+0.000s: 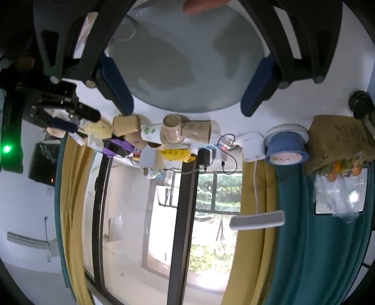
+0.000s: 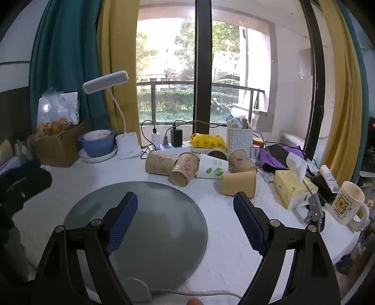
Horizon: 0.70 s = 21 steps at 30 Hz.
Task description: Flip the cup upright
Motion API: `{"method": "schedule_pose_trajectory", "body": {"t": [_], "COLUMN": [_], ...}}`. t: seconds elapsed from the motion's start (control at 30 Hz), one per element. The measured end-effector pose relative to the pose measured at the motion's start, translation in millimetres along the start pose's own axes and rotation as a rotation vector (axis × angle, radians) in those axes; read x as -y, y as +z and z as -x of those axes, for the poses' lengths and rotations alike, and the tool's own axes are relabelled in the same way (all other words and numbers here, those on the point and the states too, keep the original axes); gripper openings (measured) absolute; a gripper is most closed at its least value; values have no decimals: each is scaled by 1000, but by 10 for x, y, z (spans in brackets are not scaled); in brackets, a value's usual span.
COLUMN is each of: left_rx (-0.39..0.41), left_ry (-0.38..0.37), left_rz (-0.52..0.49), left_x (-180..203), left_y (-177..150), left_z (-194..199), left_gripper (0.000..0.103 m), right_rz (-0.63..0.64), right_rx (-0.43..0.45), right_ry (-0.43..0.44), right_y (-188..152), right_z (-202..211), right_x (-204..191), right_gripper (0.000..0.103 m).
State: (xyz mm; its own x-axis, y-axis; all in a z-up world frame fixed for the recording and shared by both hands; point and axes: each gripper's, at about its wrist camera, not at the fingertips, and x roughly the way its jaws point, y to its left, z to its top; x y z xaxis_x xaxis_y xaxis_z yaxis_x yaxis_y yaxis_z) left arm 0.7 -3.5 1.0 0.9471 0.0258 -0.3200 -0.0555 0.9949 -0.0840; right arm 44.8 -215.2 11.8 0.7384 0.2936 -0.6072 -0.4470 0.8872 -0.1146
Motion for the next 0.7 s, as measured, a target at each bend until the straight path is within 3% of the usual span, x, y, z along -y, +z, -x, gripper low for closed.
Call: {"method": "schedule_pose_trajectory", "body": {"t": [0.07,0.3,0.7], "left_rx": [10,-5,2], "left_ry": [9,-44,-51], "left_rz": [-28,58,56], "left_x": [97,-35,-47], "left_y": [-21,-89,-61], "left_z": [27,-18,1], "left_gripper": [94,94,94], "right_rz": [-1,-19,-4], "right_rx": [-6,-25,-10], "right_ry": [8,10,2], "right_y": [-21,37,20], "right_z": [7,5,19], "right_x": [-33,15,-42], "right_gripper": [86,86,86]}}
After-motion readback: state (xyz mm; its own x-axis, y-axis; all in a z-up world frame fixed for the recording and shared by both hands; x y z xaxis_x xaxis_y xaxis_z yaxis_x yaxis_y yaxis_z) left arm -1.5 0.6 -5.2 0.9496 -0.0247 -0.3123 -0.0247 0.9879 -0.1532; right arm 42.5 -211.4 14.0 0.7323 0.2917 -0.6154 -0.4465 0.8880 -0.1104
